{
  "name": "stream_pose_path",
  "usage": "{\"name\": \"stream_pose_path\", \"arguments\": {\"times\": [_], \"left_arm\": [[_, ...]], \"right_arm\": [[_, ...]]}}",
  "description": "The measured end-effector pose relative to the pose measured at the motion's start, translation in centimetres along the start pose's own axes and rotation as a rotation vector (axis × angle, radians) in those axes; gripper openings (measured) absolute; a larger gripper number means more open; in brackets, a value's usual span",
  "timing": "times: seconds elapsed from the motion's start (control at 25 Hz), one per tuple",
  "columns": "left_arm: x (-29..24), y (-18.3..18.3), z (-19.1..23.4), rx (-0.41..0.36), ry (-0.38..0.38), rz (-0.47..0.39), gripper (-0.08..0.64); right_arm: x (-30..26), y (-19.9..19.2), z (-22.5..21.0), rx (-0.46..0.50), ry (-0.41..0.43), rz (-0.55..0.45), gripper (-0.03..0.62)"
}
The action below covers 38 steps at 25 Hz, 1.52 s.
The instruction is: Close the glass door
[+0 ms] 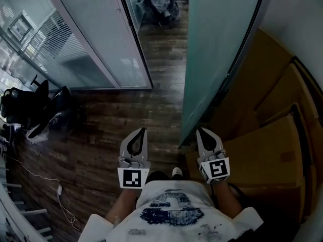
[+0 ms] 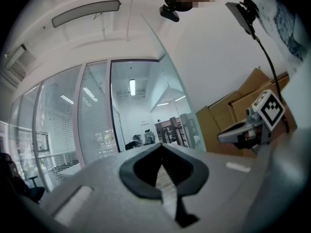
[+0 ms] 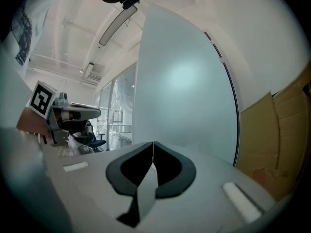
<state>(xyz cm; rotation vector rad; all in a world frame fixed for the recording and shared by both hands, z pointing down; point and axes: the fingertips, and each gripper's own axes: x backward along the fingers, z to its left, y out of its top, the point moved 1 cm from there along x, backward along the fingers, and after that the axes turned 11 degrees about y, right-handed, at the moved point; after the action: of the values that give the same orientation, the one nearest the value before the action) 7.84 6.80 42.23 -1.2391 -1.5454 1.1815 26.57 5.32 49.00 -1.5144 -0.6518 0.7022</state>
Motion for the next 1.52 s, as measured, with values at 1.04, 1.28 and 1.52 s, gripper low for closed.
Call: {"name": "stream_pose_path", "arguments": {"times": [1.04, 1.28, 1.52], "left_arm": [[-3.2, -2.1, 2.4, -0.055, -0.052, 0.023, -0.002], [-3.5, -2.0, 2.3, -0.074, -0.060, 0.025, -0.002], [-3.3, -2.6, 2.8, -0.041, -0.038, 0.048, -0.002]], "right_arm": [[-6.5, -5.5, -5.3, 0.008, 0.229, 0.129, 0.188], [-8.1, -6.4, -5.1, 0.034, 0.270, 0.158, 0.229], [-9.3, -6.8, -5.1, 0.093, 0.265, 0.182, 0.229]]}}
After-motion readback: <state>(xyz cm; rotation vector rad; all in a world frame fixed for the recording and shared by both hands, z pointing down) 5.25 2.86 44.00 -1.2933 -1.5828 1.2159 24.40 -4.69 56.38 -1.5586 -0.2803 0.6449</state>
